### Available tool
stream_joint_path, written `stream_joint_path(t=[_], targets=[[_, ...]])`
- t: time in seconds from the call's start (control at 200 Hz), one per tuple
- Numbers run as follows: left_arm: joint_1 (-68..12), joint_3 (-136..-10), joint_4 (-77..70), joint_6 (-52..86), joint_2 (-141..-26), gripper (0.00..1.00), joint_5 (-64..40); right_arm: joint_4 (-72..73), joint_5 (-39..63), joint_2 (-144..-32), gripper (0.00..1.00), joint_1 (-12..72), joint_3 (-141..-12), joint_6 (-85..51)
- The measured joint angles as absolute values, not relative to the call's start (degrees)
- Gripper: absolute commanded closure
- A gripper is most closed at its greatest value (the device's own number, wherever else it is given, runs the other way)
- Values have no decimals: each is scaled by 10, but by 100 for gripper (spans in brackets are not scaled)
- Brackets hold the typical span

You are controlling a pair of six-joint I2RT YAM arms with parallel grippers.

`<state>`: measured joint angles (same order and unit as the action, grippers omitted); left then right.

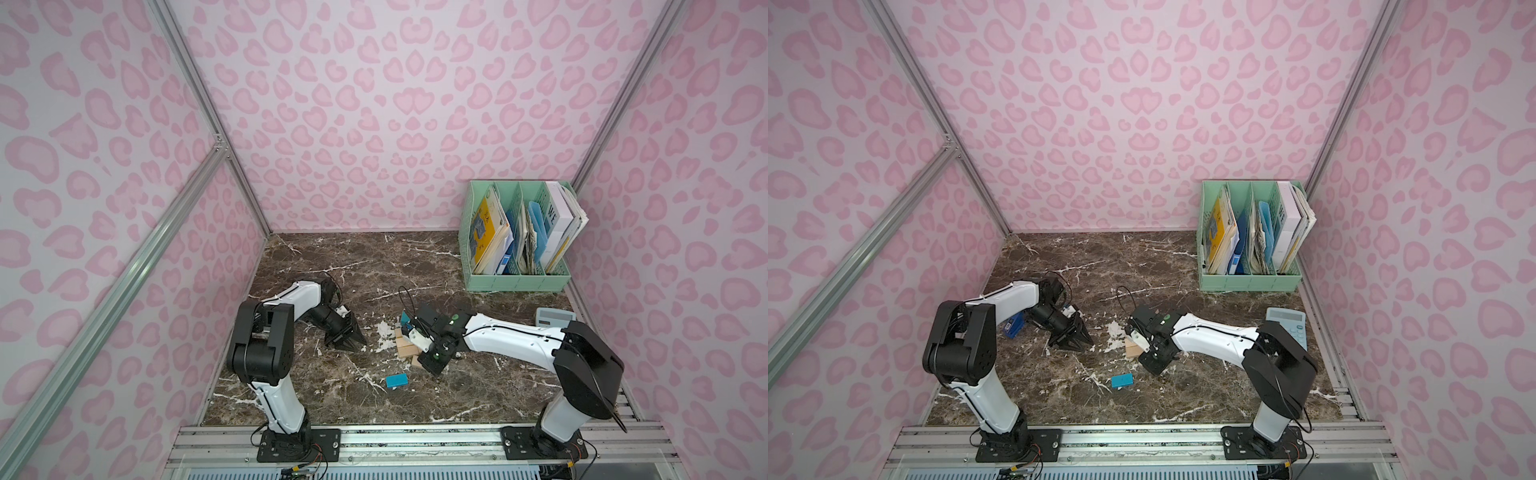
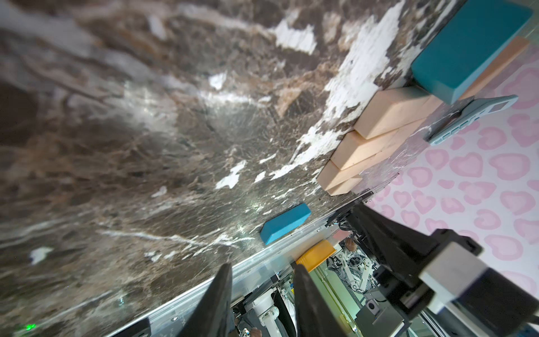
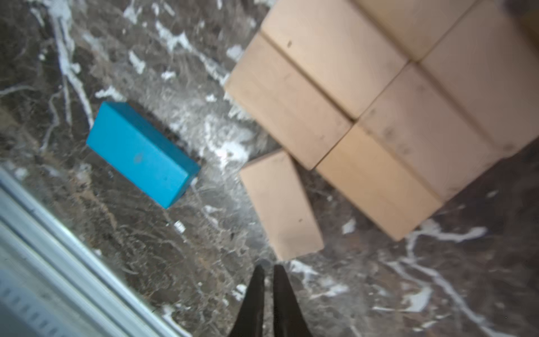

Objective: Assemble a carrot with building blocks
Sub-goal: Assemble the building block at the center of the board.

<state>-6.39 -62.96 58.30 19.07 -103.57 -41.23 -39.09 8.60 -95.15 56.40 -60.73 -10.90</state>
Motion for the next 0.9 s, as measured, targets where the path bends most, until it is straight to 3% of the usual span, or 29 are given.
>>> stream_joint_path(t=[0.3,0.901], targets=[[-64,-642,588,180,-1047,63,-415,-306,157,-945,100,561,-570,-178],[-64,-643,592,178,-1047,65,-415,-312,147,-1014,100,552,-594,-170]])
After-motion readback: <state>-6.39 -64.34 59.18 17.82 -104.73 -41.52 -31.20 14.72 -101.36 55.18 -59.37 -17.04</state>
